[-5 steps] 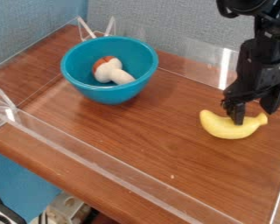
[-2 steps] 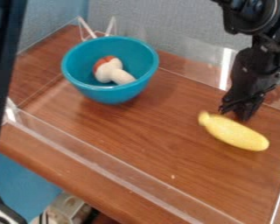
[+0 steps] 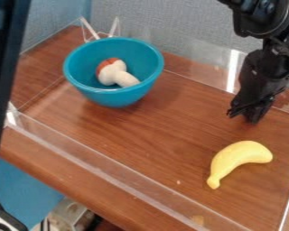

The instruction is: Put the yellow object in the blue bowl

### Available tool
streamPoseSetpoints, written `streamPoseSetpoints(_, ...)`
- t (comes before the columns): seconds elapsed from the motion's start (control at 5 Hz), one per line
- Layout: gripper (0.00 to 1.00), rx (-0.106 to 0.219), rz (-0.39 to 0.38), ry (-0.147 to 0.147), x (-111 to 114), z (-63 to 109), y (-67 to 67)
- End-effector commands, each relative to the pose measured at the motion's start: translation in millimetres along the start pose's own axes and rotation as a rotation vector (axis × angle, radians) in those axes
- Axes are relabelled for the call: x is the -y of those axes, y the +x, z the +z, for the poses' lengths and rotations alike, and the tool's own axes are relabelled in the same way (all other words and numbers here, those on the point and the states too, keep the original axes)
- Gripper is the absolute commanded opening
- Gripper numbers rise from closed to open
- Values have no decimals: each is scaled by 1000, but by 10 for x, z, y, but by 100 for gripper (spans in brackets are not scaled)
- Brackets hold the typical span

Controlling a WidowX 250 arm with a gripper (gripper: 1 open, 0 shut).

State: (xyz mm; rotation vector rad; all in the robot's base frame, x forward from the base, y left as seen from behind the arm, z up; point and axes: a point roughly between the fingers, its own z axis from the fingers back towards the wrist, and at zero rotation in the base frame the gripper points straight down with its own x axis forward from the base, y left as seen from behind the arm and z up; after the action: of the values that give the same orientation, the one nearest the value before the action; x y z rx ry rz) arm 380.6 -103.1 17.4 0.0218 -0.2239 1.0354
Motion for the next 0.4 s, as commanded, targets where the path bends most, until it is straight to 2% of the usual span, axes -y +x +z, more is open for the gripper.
streamPoseSetpoints(0.0, 0, -8, -43, 68, -199, -114, -57)
streamPoseSetpoints(0.2, 0, -1, -33, 78, -258, -64, -72)
